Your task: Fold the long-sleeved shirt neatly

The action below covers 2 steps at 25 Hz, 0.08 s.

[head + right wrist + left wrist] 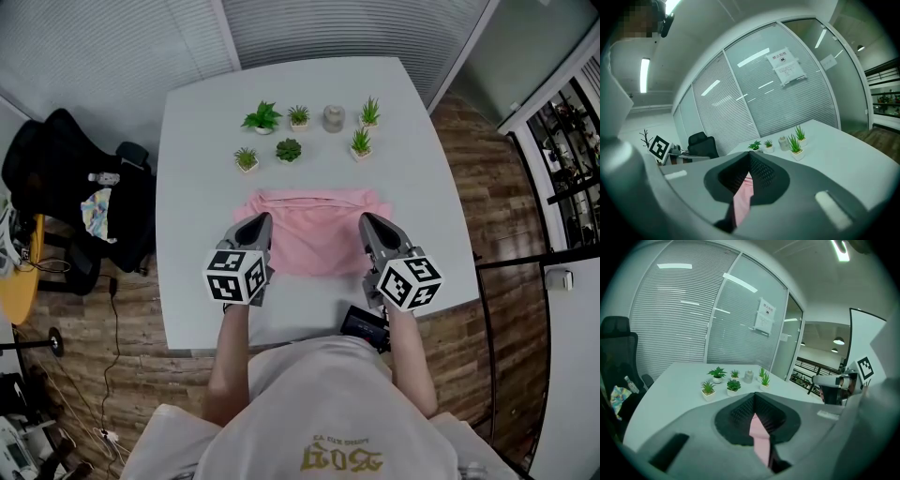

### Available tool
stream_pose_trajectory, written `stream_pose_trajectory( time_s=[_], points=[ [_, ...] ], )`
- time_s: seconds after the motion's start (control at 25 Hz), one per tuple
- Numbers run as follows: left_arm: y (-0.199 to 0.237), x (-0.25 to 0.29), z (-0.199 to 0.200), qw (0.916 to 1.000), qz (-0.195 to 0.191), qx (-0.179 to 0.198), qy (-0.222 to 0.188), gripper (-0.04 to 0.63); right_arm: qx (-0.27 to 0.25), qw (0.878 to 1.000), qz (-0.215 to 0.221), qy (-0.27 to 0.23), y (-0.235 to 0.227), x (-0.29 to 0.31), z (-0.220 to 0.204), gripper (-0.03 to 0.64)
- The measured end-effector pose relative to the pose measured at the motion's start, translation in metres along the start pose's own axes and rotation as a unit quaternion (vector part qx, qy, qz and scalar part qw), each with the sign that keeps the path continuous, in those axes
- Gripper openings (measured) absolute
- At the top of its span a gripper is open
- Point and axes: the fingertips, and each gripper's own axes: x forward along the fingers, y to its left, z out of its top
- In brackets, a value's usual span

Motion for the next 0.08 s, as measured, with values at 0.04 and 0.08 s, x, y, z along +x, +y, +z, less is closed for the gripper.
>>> stream_pose_trajectory(
  time_s=[0.04,0.08],
  points=[
    [0.0000,-0.0006,0.0001,1.0000,-0.001,0.000,0.000,0.008,0.001,1.000,0.000,0.000,0.0007,-0.0004,-0.0001,0.012],
    [0.0000,-0.0013,0.0001,1.0000,-0.002,0.000,0.000,0.008,0.001,1.000,0.000,-0.001,0.0016,-0.0008,-0.0002,0.011]
  ],
)
